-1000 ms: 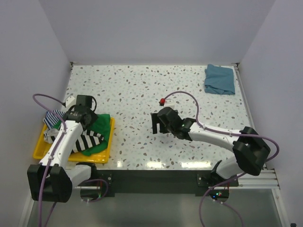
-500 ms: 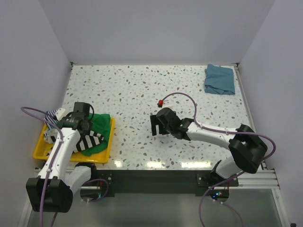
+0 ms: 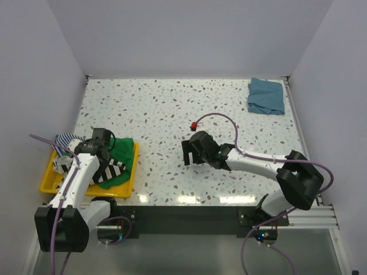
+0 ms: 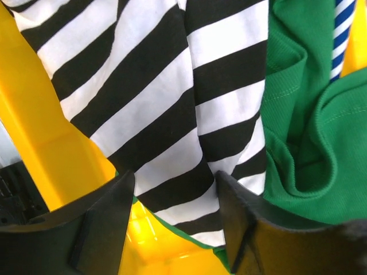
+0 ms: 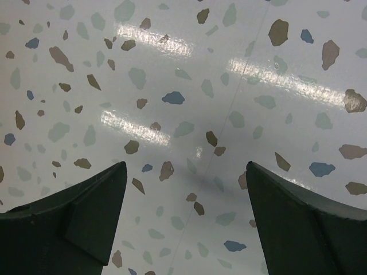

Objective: Fold and stack the tank tops
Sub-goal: Grab the tank top from the pile

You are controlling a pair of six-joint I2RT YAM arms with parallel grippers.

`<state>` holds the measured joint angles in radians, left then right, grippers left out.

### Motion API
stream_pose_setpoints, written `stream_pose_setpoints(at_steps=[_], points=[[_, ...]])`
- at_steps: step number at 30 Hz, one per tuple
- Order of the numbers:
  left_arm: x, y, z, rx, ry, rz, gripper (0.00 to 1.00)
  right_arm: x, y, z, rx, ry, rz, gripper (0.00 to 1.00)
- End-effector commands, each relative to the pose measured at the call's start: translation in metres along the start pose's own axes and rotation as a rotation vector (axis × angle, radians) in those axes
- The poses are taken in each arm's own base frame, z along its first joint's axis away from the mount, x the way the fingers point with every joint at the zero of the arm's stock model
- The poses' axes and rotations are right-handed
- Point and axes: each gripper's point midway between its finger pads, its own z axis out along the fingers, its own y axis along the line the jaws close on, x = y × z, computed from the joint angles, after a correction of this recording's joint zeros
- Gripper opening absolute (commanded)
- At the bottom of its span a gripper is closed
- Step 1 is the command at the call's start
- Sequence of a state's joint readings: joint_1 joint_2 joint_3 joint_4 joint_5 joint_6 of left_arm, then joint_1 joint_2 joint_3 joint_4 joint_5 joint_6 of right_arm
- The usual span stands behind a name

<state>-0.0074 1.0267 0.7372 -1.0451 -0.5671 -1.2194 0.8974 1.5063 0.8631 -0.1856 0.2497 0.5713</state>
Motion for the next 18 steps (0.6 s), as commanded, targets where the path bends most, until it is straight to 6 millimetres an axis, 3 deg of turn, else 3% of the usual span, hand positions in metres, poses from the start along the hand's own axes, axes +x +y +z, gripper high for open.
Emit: stream_pose_setpoints(at_steps=[1,5,6,9,13,18], points=[[0.002,-0.005,0.008,0.004,-0.004,-0.033,0.59,-0.006,0.006,0.002,-0.024,-0.030,0.001,0.88],[-0.003,-0.006,0.010,0.014,-0.010,-0.050,0.32,-0.007,0.004,-0.001,-0.016,-0.039,0.000,0.88],[-0.011,-0.011,0.005,0.033,-0.024,-0.041,0.17,-0.007,0.002,-0.001,-0.011,-0.038,0.000,0.88],[-0.038,-0.022,-0.016,0.090,-0.085,-0.013,0.00,-0.011,0.002,-0.005,-0.008,-0.049,-0.003,0.87],[-0.084,-0.038,-0.058,0.172,-0.176,0.024,0.00,-0.022,0.002,-0.014,-0.007,-0.073,-0.008,0.87],[-0.153,-0.066,-0.138,0.403,-0.340,-0.036,0.00,-0.044,0.010,-0.030,-0.023,-0.112,-0.010,0.88]])
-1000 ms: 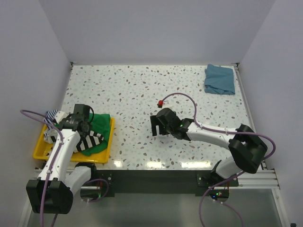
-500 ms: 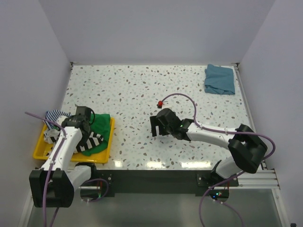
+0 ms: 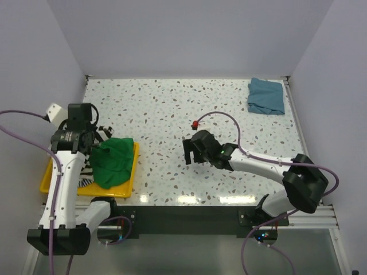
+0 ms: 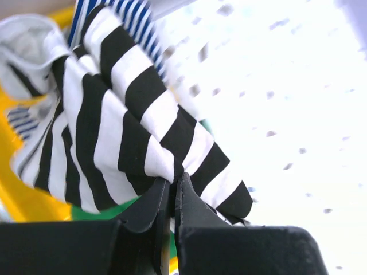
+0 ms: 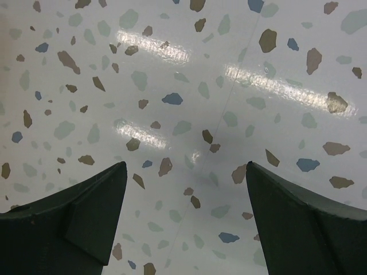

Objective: Fold and stack the tank tops
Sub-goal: Grab the tank top from the pile, then move the tank top to the center of the board

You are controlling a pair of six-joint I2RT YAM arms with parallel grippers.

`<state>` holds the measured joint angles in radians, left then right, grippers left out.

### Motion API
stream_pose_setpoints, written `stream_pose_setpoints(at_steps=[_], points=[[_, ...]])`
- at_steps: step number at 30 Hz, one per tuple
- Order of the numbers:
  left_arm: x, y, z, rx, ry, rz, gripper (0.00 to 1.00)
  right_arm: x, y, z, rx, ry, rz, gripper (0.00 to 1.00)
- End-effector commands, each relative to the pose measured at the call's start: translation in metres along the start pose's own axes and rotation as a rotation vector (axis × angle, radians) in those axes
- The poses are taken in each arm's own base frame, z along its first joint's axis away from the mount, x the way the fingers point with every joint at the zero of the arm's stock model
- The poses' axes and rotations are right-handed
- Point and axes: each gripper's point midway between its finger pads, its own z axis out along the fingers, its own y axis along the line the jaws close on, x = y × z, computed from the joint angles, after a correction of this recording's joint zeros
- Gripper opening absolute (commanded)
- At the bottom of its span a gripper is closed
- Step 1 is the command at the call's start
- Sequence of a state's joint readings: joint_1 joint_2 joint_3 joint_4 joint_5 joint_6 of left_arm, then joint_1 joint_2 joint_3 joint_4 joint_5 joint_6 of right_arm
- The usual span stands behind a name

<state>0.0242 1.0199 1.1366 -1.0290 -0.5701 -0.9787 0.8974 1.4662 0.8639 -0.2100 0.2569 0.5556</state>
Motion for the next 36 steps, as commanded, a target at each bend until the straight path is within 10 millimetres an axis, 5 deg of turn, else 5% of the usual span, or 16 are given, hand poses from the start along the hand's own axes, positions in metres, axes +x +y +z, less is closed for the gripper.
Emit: stream_pose_setpoints(at_steps=[1,6,9,14,20,23,26,29,31,36], points=[[-0.065,-0.025,-0.042,0.156,-0.172,-0.020,0.00,-0.042,0.012,-0.022,-0.022,-0.104,0.001,0.88],[-0.111,-0.088,-0.086,0.398,-0.220,-0.030,0.00,-0.070,0.011,-0.036,0.015,-0.160,0.004,0.88],[-0.108,-0.142,-0.124,0.564,-0.226,0.008,0.00,-0.089,0.005,-0.049,0.056,-0.202,0.009,0.89],[-0.066,-0.227,-0.178,0.779,-0.158,0.114,0.00,-0.113,-0.018,-0.072,0.127,-0.257,0.062,0.89],[0.012,-0.282,-0.214,0.949,-0.043,0.221,0.00,-0.126,-0.089,-0.108,0.269,-0.310,0.183,0.91],[0.064,-0.286,-0.203,1.003,0.065,0.275,0.04,-0.122,-0.113,-0.120,0.319,-0.327,0.215,0.92],[0.113,-0.267,-0.162,0.949,0.134,0.324,0.41,-0.111,-0.114,-0.115,0.315,-0.295,0.210,0.92],[0.159,-0.237,-0.114,0.855,0.209,0.390,0.60,-0.095,-0.105,-0.095,0.267,-0.231,0.210,0.91],[0.188,-0.213,-0.087,0.796,0.269,0.441,0.63,-0.084,-0.099,-0.080,0.249,-0.188,0.206,0.89],[0.221,-0.176,-0.055,0.717,0.351,0.438,0.61,-0.069,-0.095,-0.042,0.274,-0.123,0.174,0.89]])
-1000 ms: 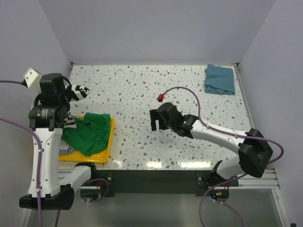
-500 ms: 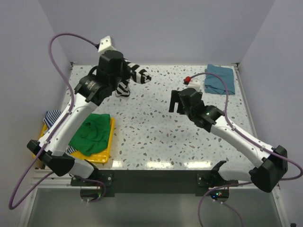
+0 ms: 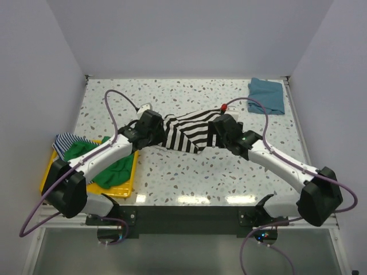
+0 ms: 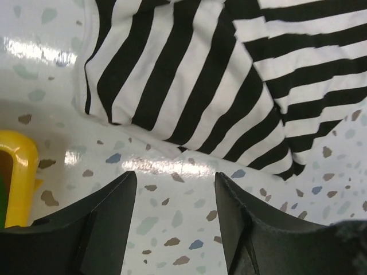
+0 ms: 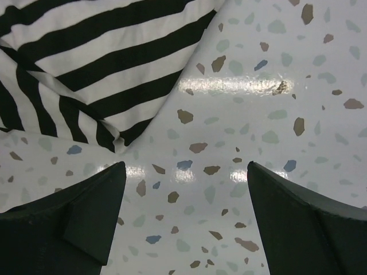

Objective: Fold and stack the tank tops
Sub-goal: Move the tank top to the center of the board, then flatten the tank top out

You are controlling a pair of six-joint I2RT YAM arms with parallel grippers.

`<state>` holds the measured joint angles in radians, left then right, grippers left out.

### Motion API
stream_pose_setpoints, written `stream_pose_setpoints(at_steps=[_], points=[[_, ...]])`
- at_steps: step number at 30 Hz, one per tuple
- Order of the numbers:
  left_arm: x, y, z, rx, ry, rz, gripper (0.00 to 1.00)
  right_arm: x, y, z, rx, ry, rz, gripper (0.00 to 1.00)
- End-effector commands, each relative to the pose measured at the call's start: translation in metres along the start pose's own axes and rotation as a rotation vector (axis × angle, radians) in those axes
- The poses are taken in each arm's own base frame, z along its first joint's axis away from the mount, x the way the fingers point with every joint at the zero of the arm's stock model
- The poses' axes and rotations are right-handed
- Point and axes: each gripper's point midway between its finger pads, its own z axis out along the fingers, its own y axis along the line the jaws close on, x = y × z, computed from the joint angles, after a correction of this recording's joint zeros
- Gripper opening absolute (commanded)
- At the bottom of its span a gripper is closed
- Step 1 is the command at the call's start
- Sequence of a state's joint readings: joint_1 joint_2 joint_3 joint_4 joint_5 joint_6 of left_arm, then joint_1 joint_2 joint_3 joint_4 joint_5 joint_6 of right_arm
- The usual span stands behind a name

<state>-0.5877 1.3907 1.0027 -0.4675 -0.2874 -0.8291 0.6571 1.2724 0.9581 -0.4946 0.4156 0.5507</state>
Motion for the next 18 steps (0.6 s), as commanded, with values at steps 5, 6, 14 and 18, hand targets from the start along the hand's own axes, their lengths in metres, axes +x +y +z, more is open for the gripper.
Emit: stream_pose_setpoints(at_steps=[5,6,14,18], points=[[0.019,0.028,0.016,-0.014,0.033,-0.167,0.51,0.005,0.036,0.050,-0.026,0.051,-0.017,0.89],[0.021,0.035,0.018,-0.027,0.042,-0.177,0.49,0.007,0.039,0.055,-0.024,0.060,-0.022,0.88],[0.016,0.093,0.034,-0.134,0.031,-0.224,0.46,-0.001,0.058,0.087,-0.035,0.073,-0.044,0.86],[0.003,0.103,0.043,-0.162,0.012,-0.229,0.46,-0.003,0.065,0.099,-0.037,0.074,-0.072,0.85]])
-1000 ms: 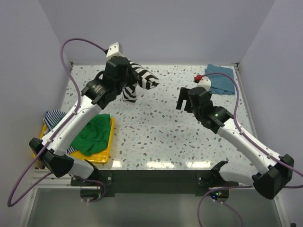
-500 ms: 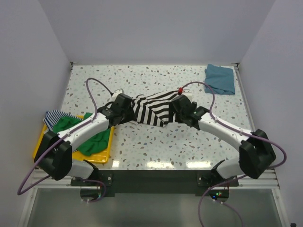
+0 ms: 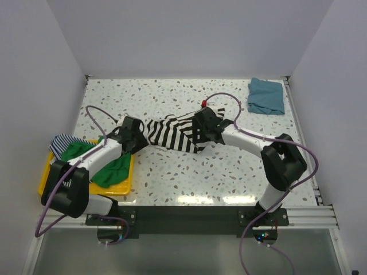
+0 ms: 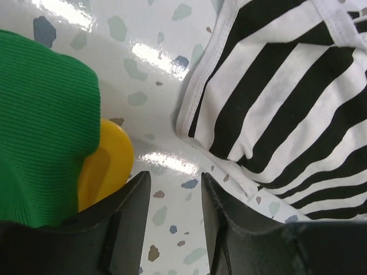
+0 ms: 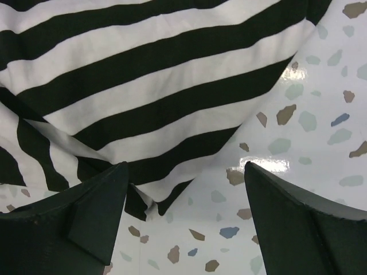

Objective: Fold and stack the tank tops
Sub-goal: Flatten the tank top out

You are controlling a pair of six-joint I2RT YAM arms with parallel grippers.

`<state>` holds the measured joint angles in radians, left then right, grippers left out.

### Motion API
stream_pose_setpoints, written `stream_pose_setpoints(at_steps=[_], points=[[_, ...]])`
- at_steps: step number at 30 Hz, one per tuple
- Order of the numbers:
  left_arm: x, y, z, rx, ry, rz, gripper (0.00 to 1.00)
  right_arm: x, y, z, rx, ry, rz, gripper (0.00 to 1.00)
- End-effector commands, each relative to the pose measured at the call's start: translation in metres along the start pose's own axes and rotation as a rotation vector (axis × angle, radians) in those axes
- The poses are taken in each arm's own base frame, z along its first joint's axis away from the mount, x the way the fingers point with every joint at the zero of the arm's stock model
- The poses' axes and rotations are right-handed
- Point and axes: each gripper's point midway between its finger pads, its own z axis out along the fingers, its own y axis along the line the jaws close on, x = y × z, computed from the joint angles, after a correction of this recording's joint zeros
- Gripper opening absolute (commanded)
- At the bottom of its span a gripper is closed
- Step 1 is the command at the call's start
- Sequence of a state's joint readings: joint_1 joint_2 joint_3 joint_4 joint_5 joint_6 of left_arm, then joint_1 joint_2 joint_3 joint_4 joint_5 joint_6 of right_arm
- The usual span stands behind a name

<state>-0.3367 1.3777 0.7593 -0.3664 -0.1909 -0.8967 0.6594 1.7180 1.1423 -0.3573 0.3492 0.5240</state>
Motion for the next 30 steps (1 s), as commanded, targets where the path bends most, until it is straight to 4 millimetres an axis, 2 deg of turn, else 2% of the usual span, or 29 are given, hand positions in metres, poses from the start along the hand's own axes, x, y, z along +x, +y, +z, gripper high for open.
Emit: stream_pose_setpoints(at_steps=[1,3,5,6,7,8,10,12,13,14,16,17,19,20,24,28,30], points=[[-0.030,-0.008,0.005,0.023,-0.069,-0.005,0.46,-0.027,0.006,0.010,-0.003,-0.054,0.003,0.85],[-0.035,-0.015,0.009,0.042,-0.072,0.013,0.45,-0.040,0.001,0.016,0.004,-0.065,0.024,0.86],[-0.039,-0.031,0.010,0.098,-0.068,0.024,0.45,-0.056,-0.020,0.031,0.035,-0.069,0.076,0.86],[-0.041,-0.036,0.011,0.114,-0.065,0.027,0.45,-0.074,-0.021,0.032,0.023,-0.093,0.096,0.86],[-0.044,-0.044,0.010,0.140,-0.063,0.027,0.45,-0.085,-0.035,0.039,0.050,-0.099,0.122,0.86],[-0.044,-0.047,0.014,0.139,-0.056,0.030,0.46,-0.098,-0.037,0.047,0.067,-0.102,0.126,0.85],[-0.050,-0.054,0.016,0.141,-0.053,0.031,0.47,-0.110,-0.054,0.059,0.117,-0.101,0.143,0.85],[-0.062,-0.065,0.017,0.140,-0.069,0.036,0.48,-0.120,-0.060,0.073,0.130,-0.096,0.158,0.85],[-0.075,-0.071,0.018,0.128,-0.097,0.043,0.50,-0.132,-0.065,0.076,0.134,-0.114,0.175,0.85],[-0.081,-0.073,0.020,0.114,-0.113,0.047,0.51,-0.128,-0.068,0.089,0.147,-0.096,0.171,0.84],[-0.098,-0.083,0.029,0.082,-0.141,0.054,0.52,-0.130,-0.075,0.100,0.160,-0.079,0.172,0.82],[-0.097,-0.081,0.034,0.052,-0.123,0.069,0.52,-0.134,-0.074,0.100,0.162,-0.071,0.171,0.81],[-0.107,-0.092,0.039,0.050,-0.130,0.071,0.53,-0.128,-0.078,0.110,0.175,-0.049,0.165,0.81],[-0.104,-0.091,0.050,0.033,-0.113,0.080,0.53,-0.126,-0.075,0.112,0.158,-0.048,0.166,0.81],[-0.106,-0.102,0.072,0.032,-0.089,0.101,0.54,-0.119,-0.074,0.116,0.150,-0.037,0.169,0.79],[-0.109,-0.108,0.091,0.009,-0.075,0.123,0.54,-0.116,-0.089,0.122,0.208,-0.037,0.162,0.78],[-0.109,-0.107,0.094,-0.006,-0.068,0.133,0.54,-0.116,-0.097,0.125,0.222,-0.036,0.172,0.78]])
